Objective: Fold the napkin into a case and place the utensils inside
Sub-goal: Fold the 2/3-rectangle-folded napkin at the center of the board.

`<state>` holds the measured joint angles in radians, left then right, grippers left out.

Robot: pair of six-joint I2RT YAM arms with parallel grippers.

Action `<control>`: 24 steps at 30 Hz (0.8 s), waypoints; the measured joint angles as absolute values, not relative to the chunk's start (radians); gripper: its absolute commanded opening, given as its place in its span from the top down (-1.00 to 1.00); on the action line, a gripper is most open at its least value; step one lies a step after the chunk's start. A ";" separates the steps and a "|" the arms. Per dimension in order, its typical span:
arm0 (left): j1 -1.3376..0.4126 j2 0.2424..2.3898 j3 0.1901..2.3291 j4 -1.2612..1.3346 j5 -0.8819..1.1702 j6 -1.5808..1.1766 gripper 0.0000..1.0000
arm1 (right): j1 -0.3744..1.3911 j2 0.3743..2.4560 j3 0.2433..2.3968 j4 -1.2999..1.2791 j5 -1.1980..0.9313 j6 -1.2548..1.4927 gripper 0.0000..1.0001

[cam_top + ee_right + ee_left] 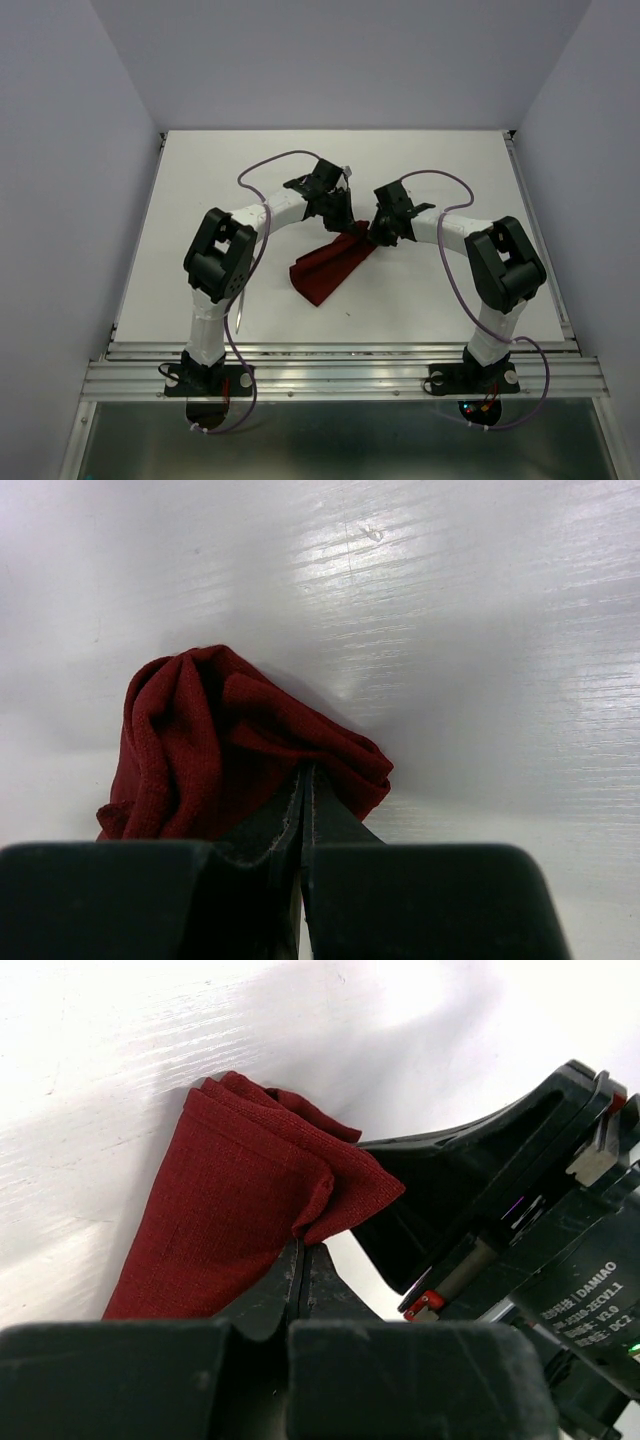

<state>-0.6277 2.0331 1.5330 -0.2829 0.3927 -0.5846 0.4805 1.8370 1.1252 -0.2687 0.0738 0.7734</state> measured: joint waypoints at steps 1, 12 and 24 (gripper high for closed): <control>-0.628 2.034 1.533 -0.279 0.393 -0.594 1.00 | 0.480 1.837 1.125 -0.269 0.074 0.775 0.99; -0.637 2.080 1.497 -0.189 0.400 -0.741 1.00 | 0.480 1.837 1.125 -0.268 0.071 0.783 0.99; -0.653 2.124 1.450 -0.115 0.410 -0.768 1.00 | 0.480 1.837 1.124 -0.266 0.070 0.783 0.99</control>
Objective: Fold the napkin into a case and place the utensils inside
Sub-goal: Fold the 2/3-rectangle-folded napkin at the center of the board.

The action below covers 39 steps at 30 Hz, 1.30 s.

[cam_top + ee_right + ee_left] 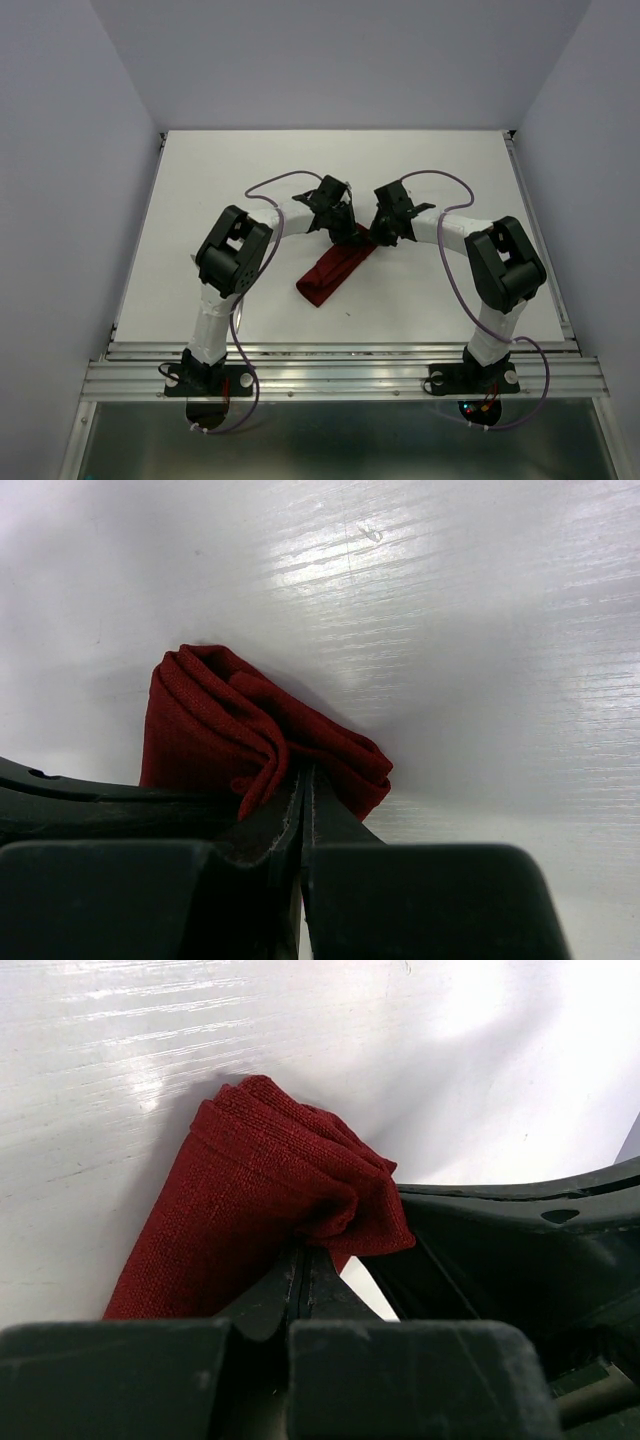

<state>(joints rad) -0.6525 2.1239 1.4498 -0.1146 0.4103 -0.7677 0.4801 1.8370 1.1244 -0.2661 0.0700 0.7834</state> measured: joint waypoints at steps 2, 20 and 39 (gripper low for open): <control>-0.652 2.124 1.444 -0.102 0.415 -0.764 1.00 | 0.480 1.837 1.124 -0.265 0.070 0.783 0.97; -0.653 2.133 1.401 0.010 0.483 -0.706 1.00 | 0.430 1.591 0.944 -0.176 0.059 0.864 -0.68; -0.651 2.133 1.389 0.033 0.498 -0.687 1.00 | 0.420 1.678 0.854 0.008 0.012 1.034 -0.36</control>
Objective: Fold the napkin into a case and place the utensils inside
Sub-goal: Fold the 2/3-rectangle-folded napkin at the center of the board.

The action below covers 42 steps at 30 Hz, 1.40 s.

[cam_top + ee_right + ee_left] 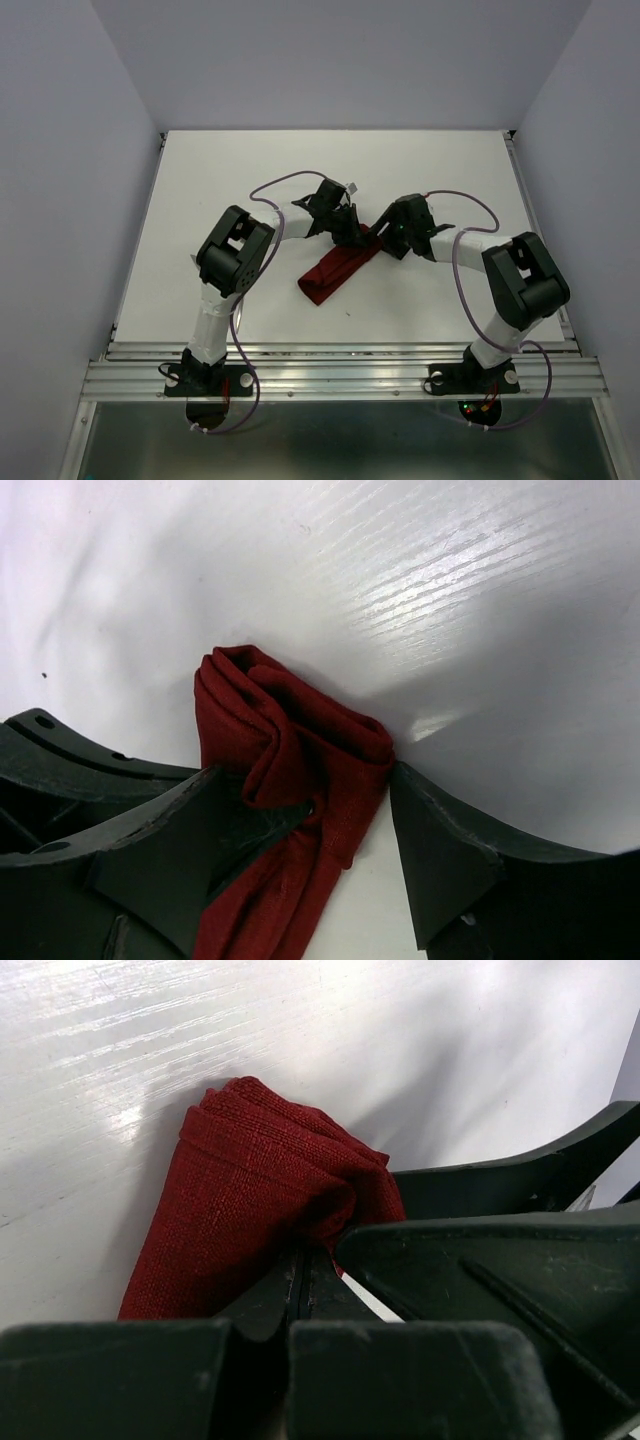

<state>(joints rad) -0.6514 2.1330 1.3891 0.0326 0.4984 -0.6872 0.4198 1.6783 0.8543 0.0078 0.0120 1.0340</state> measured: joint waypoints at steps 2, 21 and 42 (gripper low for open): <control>-0.651 2.133 1.388 0.034 0.499 -0.685 1.00 | 0.420 1.688 0.854 0.025 0.020 1.042 -0.28; -0.653 2.125 1.387 0.028 0.493 -0.642 0.43 | 0.417 1.740 0.854 0.088 0.051 1.061 0.99; -0.662 1.885 1.211 -0.143 0.472 -0.486 1.00 | 0.417 1.741 0.855 0.088 0.052 1.046 0.99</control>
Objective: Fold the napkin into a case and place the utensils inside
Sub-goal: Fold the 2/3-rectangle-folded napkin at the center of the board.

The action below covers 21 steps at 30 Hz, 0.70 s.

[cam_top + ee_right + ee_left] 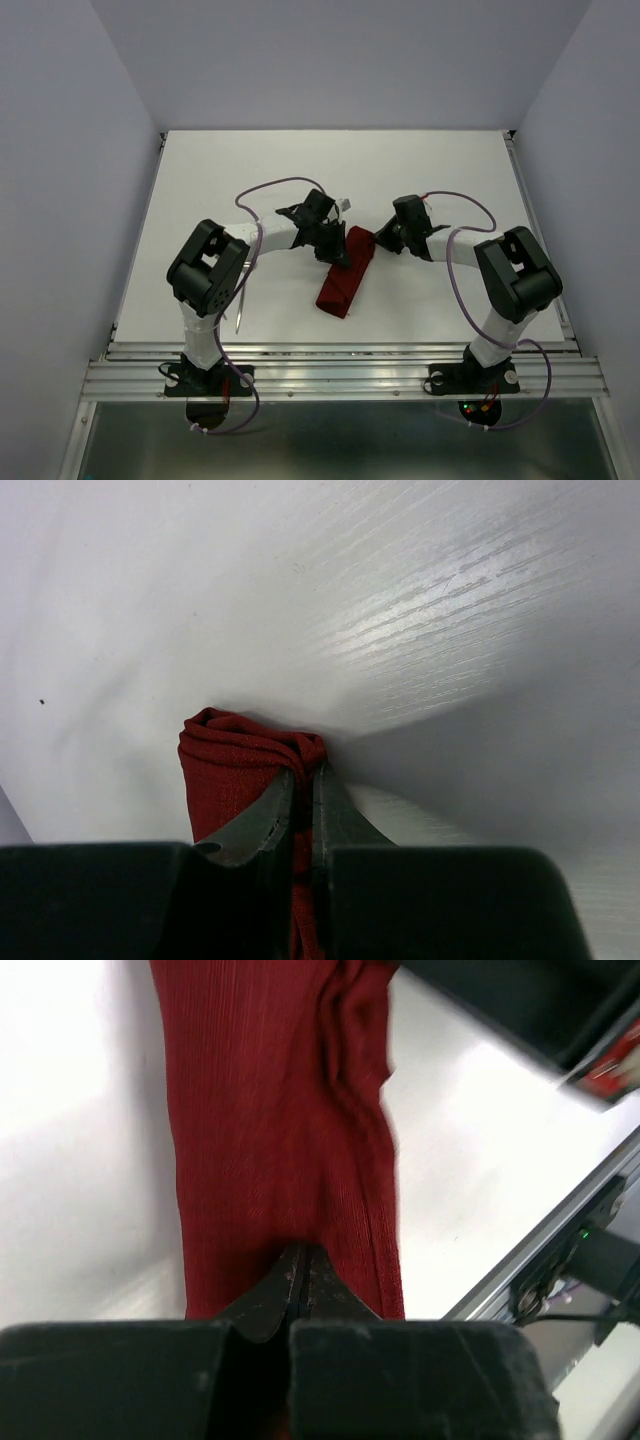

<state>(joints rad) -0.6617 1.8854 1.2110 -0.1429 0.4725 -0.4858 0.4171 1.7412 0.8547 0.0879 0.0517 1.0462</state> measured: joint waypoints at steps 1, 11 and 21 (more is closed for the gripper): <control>-0.665 1.885 1.190 -0.144 0.480 -0.484 1.00 | 0.417 1.741 0.856 0.087 0.052 1.045 0.99; -0.687 1.869 1.073 -0.114 0.542 -0.466 1.00 | 0.418 1.749 0.870 0.078 0.051 1.030 0.99; -0.687 1.826 1.020 -0.105 0.546 -0.443 1.00 | 0.420 1.750 0.895 0.038 0.052 0.987 0.30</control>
